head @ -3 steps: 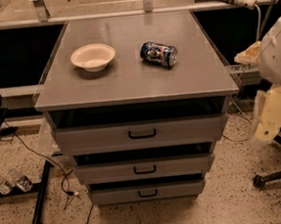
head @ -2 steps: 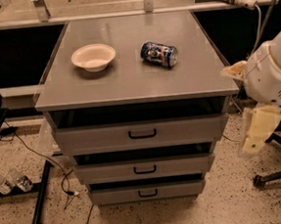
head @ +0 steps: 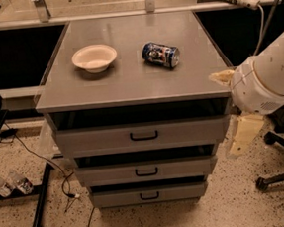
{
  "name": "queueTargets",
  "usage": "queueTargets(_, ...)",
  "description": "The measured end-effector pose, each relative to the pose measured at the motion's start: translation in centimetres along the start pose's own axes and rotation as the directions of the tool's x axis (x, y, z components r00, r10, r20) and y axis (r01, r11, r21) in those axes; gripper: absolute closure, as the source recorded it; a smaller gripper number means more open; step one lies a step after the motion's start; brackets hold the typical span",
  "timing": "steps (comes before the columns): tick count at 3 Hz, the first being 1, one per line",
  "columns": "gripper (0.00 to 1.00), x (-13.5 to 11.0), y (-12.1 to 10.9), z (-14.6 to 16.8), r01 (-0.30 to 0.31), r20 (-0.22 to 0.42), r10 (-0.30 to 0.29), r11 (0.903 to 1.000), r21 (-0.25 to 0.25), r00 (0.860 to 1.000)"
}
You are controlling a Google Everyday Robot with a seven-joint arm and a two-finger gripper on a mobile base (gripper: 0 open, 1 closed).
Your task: Open top drawer
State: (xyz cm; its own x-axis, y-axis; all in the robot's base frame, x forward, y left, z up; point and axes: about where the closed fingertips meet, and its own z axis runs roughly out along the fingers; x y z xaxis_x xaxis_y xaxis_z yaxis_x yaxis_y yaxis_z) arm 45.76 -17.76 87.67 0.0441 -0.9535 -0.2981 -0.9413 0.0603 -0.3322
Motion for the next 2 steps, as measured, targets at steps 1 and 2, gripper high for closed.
queueTargets(1, 0.00, -0.1, 0.1, 0.0, 0.002, -0.002, -0.002, 1.0000, -0.001, 1.000)
queueTargets(2, 0.00, -0.1, 0.8, 2.1, 0.015, 0.009, -0.015, 0.9997, -0.018, 1.000)
